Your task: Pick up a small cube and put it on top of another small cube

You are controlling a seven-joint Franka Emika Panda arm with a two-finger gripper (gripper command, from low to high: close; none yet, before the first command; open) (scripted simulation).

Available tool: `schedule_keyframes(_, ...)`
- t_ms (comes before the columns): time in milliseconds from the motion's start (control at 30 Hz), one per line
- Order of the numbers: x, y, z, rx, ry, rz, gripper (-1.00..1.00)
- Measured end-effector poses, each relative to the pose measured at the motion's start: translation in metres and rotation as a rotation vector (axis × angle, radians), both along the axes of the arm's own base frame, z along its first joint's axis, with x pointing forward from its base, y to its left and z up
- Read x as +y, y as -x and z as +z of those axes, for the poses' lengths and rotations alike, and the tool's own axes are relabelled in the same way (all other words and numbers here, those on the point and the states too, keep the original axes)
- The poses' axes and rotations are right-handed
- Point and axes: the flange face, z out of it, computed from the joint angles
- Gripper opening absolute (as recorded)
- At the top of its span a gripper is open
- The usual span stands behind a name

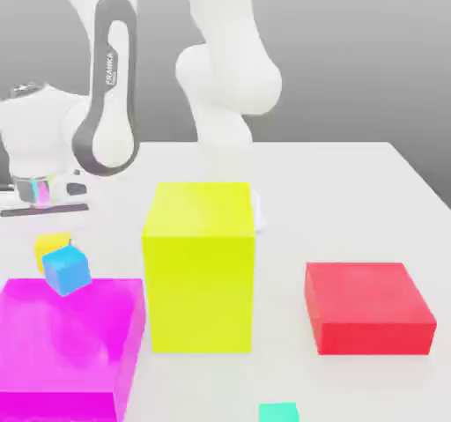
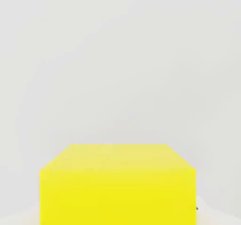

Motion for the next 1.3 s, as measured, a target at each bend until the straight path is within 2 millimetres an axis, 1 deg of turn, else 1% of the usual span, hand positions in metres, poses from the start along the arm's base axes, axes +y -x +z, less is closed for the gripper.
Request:
schedule_keyframes(333, -0.031, -0.076, 0.034, 0.010, 0.005, 0.506, -1.00)
schedule_keyframes(600, -0.044, -0.142, 0.066, 0.013, 0.005, 0.924, -1.00)
schedule_keyframes(833, -0.043, -0.200, 0.096, 0.011, 0.002, 1.293, -1.00)
schedule_keyframes(1100, -0.028, -0.267, 0.133, 0.000, -0.001, 1.722, -1.00)
schedule_keyframes(1133, -0.025, -0.274, 0.135, -0.001, -0.001, 1.770, -1.00)
schedule_keyframes(1167, -0.024, -0.278, 0.126, -0.002, -0.001, 1.795, -1.00)
schedule_keyframes(1233, -0.023, -0.281, 0.094, -0.002, -0.001, 1.812, -1.00)
schedule_keyframes(1267, -0.023, -0.281, 0.083, -0.002, -0.001, 1.815, 1.00)
schedule_keyframes(1300, -0.023, -0.281, 0.083, -0.002, -0.001, 1.815, 1.00)
